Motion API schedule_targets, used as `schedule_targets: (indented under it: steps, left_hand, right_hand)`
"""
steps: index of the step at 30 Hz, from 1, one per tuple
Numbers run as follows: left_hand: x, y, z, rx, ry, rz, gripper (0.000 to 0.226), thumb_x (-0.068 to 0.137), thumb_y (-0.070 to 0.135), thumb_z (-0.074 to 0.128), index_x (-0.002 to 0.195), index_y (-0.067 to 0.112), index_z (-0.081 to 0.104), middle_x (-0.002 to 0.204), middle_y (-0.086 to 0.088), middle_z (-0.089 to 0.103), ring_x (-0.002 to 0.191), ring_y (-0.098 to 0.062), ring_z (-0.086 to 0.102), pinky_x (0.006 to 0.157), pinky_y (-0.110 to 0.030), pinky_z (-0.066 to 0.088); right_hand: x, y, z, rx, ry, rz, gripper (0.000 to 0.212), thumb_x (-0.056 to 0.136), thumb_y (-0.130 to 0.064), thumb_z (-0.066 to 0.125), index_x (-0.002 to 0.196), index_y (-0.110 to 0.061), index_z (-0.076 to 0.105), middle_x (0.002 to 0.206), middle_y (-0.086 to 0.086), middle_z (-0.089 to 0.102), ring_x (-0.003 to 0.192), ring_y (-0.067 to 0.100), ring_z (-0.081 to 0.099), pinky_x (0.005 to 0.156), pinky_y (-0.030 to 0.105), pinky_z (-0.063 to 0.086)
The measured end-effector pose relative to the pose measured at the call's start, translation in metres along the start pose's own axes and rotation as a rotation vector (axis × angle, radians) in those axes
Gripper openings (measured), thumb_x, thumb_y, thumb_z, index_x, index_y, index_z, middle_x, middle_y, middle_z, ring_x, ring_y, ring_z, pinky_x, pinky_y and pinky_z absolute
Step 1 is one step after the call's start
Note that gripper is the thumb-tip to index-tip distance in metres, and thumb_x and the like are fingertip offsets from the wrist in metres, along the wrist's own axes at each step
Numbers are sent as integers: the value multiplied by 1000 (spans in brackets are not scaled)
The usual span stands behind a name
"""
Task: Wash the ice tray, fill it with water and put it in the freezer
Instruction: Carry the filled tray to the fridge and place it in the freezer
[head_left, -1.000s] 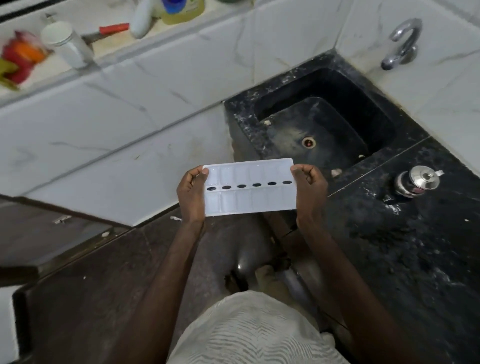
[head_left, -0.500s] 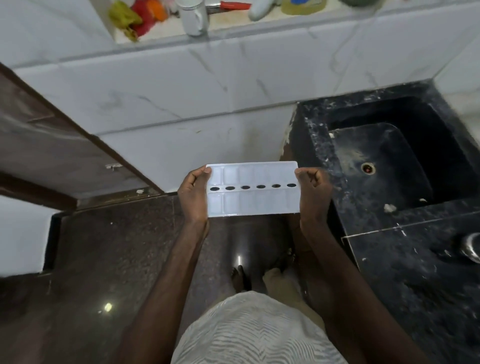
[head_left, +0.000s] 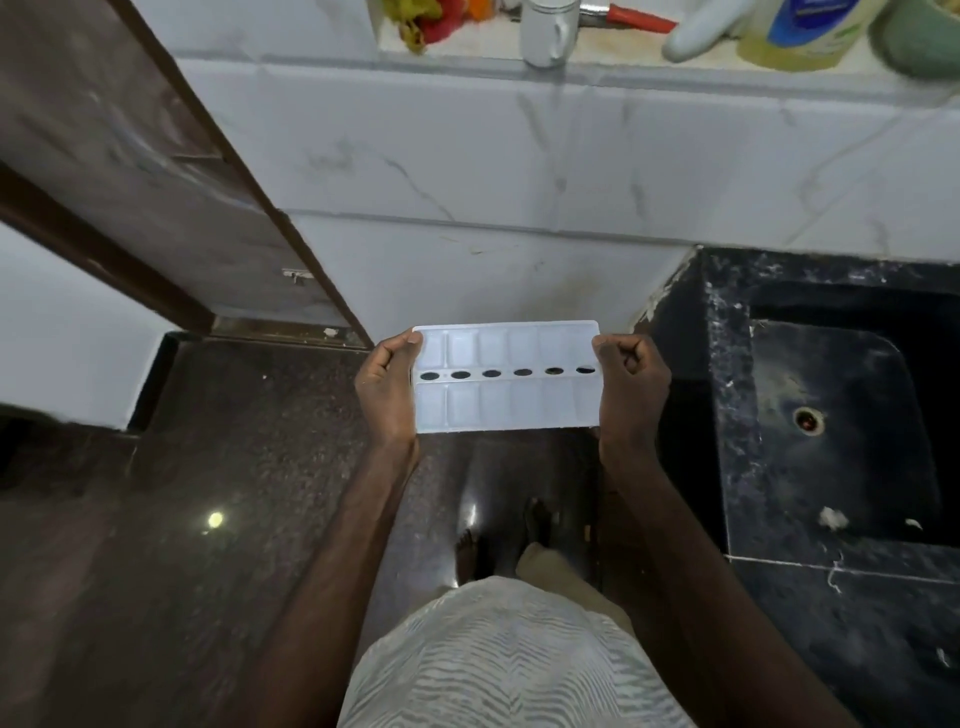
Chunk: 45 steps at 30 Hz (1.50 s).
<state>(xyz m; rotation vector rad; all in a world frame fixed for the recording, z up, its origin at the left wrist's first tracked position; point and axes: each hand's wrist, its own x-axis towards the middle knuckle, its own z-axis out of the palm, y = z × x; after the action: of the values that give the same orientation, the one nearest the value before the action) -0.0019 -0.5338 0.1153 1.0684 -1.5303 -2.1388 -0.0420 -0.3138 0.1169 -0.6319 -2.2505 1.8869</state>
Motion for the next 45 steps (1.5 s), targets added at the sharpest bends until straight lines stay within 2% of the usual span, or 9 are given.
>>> schedule_targets:
  steps: [6,9,12,16,21,27,33,38,45]
  left_hand:
    - [3,9,-2,-43,119,14,12,95,13,72,104,8,78,90,4,77,78,-7,70,69,-23,58]
    - [6,13,-5,-59,171,20,18,96,14,71,109,2,77,93,-4,75,81,-15,68,74,-32,59]
    - [10,16,-9,-91,239,24,15,96,16,70,106,8,78,92,-6,75,80,-18,68,73,-35,59]
    - [11,13,-11,-118,325,24,12,97,18,69,104,13,79,91,-4,77,79,-17,70,69,-32,60]
    - [9,4,-10,-157,418,-10,16,97,22,69,108,13,78,98,-9,76,85,-22,70,76,-40,60]
    - [3,-3,-14,-193,552,4,22,99,20,67,114,5,75,91,-5,75,77,-15,70,64,-29,59]
    - [-3,-8,-25,-265,688,48,17,99,15,66,109,6,76,86,1,75,72,-8,69,60,-23,55]
    - [-8,-20,-49,-319,776,45,19,98,18,67,110,5,75,95,-6,74,83,-16,68,71,-31,57]
    - [-6,-31,-96,-379,985,38,20,97,19,69,109,3,75,99,-9,75,90,-21,69,84,-43,57]
  right_hand:
    - [17,-11,24,-34,-110,-24,7,95,-23,70,98,-17,73,90,-8,74,79,1,65,74,24,55]
    - [26,-17,37,-32,-176,-32,7,95,-21,71,98,-15,74,92,-2,75,80,8,67,72,26,54]
    - [38,-22,57,-1,-254,-34,3,92,-16,71,91,-17,74,88,-1,75,78,9,64,74,32,53]
    - [50,-27,76,-13,-335,-43,3,92,-16,72,91,-15,74,83,-4,72,75,6,61,73,27,51]
    - [64,-27,92,-35,-437,-62,4,93,-15,72,92,-13,74,84,-5,73,78,6,64,77,27,52]
    - [72,-27,114,-82,-579,-95,3,91,-18,72,90,-16,74,87,-2,75,82,10,67,83,36,56]
    - [65,-28,138,-106,-707,-118,3,93,-15,72,93,-13,74,90,0,75,84,8,68,78,25,53]
    - [47,-22,166,-160,-808,-129,8,92,-16,72,88,-23,73,90,-2,75,85,11,69,79,27,56]
    - [7,-13,226,-255,-1003,-180,10,92,-17,72,86,-25,72,89,-5,75,88,12,70,82,28,56]
